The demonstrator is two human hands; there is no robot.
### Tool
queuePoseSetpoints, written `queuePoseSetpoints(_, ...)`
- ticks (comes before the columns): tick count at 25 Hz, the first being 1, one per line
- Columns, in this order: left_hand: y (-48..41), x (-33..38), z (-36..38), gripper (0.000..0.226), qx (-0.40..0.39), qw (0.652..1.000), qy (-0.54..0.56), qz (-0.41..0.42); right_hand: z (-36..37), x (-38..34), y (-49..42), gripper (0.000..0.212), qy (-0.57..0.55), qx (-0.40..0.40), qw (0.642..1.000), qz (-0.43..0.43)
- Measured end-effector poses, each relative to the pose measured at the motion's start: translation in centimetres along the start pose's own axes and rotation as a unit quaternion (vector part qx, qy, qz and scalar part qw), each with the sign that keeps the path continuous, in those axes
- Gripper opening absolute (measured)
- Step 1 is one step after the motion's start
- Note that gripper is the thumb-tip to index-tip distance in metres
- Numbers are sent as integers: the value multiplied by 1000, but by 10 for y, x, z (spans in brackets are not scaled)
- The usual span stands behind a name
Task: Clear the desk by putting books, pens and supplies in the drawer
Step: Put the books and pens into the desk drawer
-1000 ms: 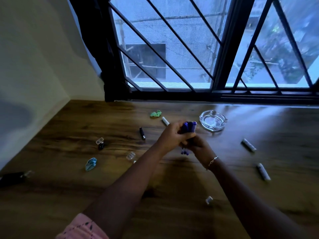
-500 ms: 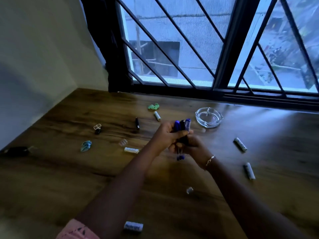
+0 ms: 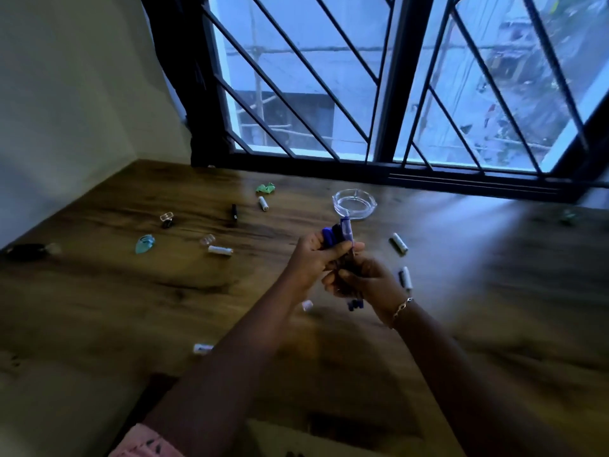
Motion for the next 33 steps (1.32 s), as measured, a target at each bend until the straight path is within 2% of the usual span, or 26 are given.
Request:
queuePoseSetpoints(2,20,-9,28,5,4,1000,9,-9,-14,10,30,26,35,21,999,10)
queuePoseSetpoints(3,28,-13,40,10,9,1000,-5,-15,-25,17,45,25,55,44,997,17)
queuePoseSetpoints(6,41,-9,80,77,5,995,-96,33,-69,35,91,20,148,147,977,39)
queuePoseSetpoints(7,44,-8,93,88,3,990,-128,53,-87,37,104,22,221,191,955,44)
queuePoseSetpoints(8,48,-5,111,87,-5,984,-162,73,-108,35,121,24,320,235,916,47)
queuePoseSetpoints(10,59,3,150,78,-41,954,-262,137,-144,28,150,28,489,296,818,63)
queuePoseSetpoints(13,71,-7,208,95,-138,898,-377,180,-195,29,173,33,613,321,713,112)
queuePoseSetpoints(16,78,-27,252,101,-244,834,-466,168,-230,34,181,32,680,318,650,120)
queuePoseSetpoints(18,80,-38,277,101,-274,791,-520,171,-245,40,184,31,715,299,623,108)
queuePoseSetpoints(20,79,-46,294,101,-281,772,-549,151,-255,56,185,33,720,270,632,91)
queuePoseSetpoints(23,79,-61,309,101,-292,754,-579,109,-261,92,187,54,668,221,701,112)
queuePoseSetpoints(25,83,-74,312,99,-306,736,-600,78,-261,103,190,74,665,206,708,121)
queuePoseSetpoints(28,90,-90,315,93,-318,710,-627,40,-259,103,194,125,670,192,710,98)
queuePoseSetpoints(29,92,-91,316,92,-316,708,-631,32,-260,105,194,133,675,193,706,95)
queuePoseSetpoints(31,92,-89,317,93,-298,728,-617,32,-259,104,196,131,676,194,705,87)
queuePoseSetpoints(33,90,-82,316,95,-259,772,-579,43,-255,102,202,109,674,195,707,84)
Point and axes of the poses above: each hand's wrist, its own y-axis away from the middle knuckle, its own z-axis out of the palm, x = y × z, the point moved 8 cm from there along -y, towards the middle knuckle, and after that the axes turned 11 degrees about z, right-handed, at the moved point
